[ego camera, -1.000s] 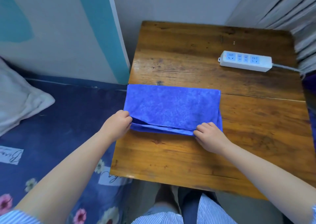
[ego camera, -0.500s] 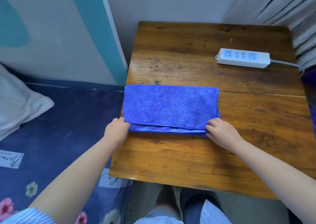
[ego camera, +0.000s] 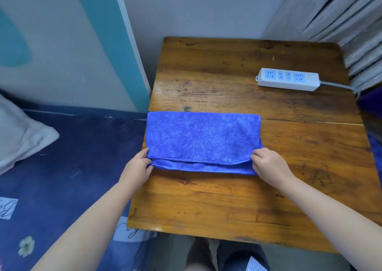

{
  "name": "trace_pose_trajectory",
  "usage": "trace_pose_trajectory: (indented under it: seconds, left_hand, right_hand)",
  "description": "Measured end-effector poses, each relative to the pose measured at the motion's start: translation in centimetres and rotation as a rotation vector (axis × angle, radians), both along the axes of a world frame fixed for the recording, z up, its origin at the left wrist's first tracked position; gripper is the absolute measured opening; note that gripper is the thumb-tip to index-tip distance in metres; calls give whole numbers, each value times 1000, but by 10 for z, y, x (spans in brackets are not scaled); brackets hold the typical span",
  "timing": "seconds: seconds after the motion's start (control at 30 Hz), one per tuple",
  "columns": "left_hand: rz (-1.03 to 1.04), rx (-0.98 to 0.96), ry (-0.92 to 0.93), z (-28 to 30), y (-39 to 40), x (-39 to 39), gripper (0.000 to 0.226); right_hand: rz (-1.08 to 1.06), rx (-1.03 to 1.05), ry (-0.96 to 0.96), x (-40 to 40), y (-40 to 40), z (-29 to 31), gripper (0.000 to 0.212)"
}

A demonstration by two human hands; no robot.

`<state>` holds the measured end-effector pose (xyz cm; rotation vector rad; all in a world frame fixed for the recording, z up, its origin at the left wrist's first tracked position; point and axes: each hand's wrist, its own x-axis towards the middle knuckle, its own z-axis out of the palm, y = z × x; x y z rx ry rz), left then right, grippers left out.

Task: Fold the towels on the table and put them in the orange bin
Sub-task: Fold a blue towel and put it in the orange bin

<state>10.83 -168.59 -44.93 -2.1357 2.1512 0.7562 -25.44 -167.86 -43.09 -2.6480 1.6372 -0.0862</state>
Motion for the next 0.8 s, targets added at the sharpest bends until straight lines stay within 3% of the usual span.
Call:
trace_pose_trajectory:
  seconds: [0.2,0.37,0.57,0.7,0.8]
  left_hand:
    - [75,7,134,3,-1,0,16]
    - [82,-71,135,5,-2,-3,15]
    - [45,-186,53,13,0,-5,12]
    - [-66,-262,8,27,0,-7,6]
    - [-216,-296,-65,34,-2,-7,17]
  right_hand:
    - [26,-58,12,-9,12,6,27]
    - [223,-43,48,-10,8,6,16]
    - [253,69,174,-10,12,4,34]
    - [220,41,175,-8,13,5,25]
    - [213,76,155,-8,11,8,26]
